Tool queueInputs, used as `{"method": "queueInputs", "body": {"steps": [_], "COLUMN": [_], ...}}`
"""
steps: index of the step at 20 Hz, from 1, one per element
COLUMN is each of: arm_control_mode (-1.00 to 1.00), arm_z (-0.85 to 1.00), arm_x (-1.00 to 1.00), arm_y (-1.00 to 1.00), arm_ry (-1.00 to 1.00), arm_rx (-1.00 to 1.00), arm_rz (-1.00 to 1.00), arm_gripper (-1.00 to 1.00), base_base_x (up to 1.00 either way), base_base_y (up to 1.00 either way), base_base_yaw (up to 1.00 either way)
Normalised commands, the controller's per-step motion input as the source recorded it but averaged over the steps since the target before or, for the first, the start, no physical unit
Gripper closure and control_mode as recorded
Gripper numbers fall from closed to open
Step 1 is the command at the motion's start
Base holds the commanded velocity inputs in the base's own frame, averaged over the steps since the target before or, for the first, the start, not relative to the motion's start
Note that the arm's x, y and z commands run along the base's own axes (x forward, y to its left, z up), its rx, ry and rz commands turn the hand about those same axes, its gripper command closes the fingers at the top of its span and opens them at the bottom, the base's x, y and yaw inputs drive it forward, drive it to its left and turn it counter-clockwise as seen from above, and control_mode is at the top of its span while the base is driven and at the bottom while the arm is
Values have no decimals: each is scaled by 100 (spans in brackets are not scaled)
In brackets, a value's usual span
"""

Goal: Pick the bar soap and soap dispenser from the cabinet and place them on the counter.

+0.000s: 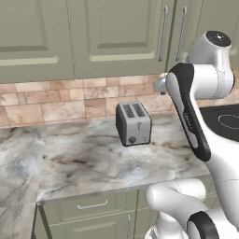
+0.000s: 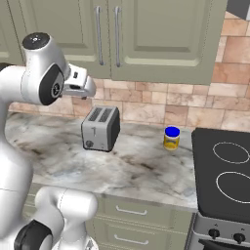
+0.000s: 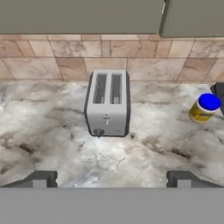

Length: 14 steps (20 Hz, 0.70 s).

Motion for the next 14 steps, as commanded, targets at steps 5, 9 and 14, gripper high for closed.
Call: {"method": "queueInputs", "body": {"steps": [5,9,14], "arm_control_mode": [-100,-100,-100], "arm_z": [22,30,25], "arm_x": [20,27,52], "arm_y": [-2,-8,-12], "arm_ry": [-11,-11,-4], "arm_rx": [1,-3,-6], "arm_rz": [2,2,0], "arm_gripper": [-100,-100,-100], "base_base_x": [0,0,0], "base_base_y": [0,0,0], "base_base_yaw": [0,0,0]}}
